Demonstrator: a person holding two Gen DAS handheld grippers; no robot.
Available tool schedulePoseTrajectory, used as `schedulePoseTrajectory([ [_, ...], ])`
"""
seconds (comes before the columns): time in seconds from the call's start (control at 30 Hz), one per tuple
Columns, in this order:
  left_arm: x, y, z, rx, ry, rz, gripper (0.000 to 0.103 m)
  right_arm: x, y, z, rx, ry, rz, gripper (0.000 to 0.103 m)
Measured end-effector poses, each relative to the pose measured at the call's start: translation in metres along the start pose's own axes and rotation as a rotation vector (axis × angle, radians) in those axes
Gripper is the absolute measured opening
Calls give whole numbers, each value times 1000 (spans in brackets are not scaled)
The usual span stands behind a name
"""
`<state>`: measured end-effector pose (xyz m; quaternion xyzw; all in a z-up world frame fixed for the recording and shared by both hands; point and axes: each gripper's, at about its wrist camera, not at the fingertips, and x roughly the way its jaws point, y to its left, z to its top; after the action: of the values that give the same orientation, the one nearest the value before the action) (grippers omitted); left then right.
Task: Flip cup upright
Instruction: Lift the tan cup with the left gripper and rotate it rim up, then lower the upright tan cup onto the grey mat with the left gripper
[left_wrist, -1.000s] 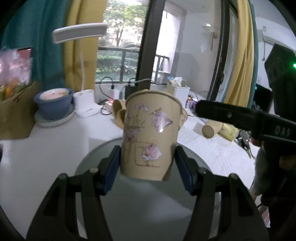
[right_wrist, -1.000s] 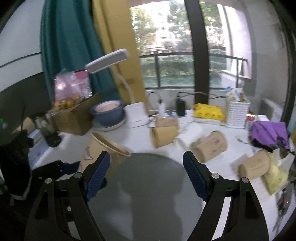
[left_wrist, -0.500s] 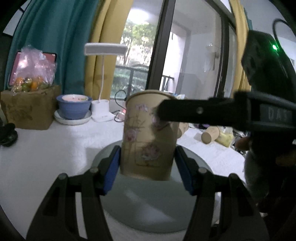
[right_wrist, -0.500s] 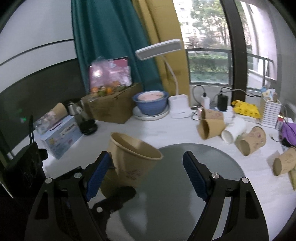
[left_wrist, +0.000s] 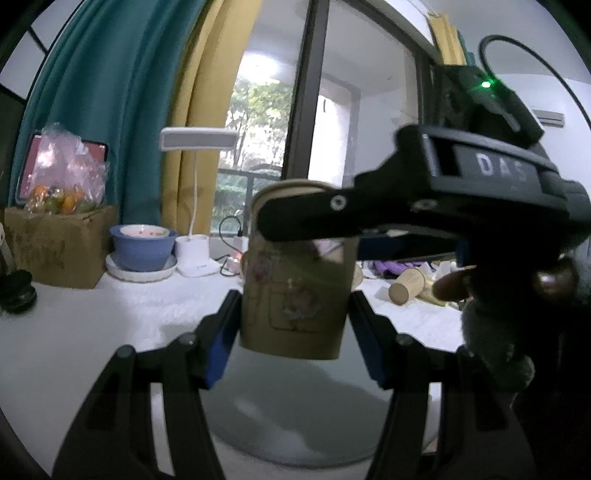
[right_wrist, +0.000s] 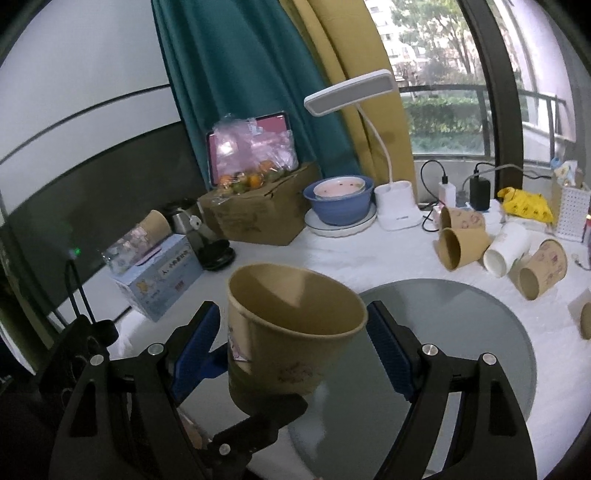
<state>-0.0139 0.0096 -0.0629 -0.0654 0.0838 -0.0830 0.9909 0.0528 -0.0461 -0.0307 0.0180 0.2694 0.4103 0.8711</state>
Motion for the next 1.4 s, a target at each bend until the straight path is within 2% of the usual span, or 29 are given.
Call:
schedulePoseTrajectory([
  [0.17, -1, -6, 1, 29, -11, -14, 60, 1, -3, -2, 28, 15, 39, 83],
  [0.37, -1, -11, 0, 64, -27, 1, 61, 3, -4, -2, 26, 25, 46, 72],
  [0.67, -1, -11, -1, 77, -22, 11, 63, 3, -5, -5, 22, 29, 55, 70],
  [0.87, 0, -11, -2, 77, -1, 22, 73, 4, -3, -5, 14, 27, 55, 69],
  [1.13, 4, -11, -4, 79, 46, 12, 78, -1, 0, -3, -14, -4, 8, 69],
  [1.4, 10, 10, -13, 20, 135, 90, 78, -1, -5, 1, -50, -41, -97, 69],
])
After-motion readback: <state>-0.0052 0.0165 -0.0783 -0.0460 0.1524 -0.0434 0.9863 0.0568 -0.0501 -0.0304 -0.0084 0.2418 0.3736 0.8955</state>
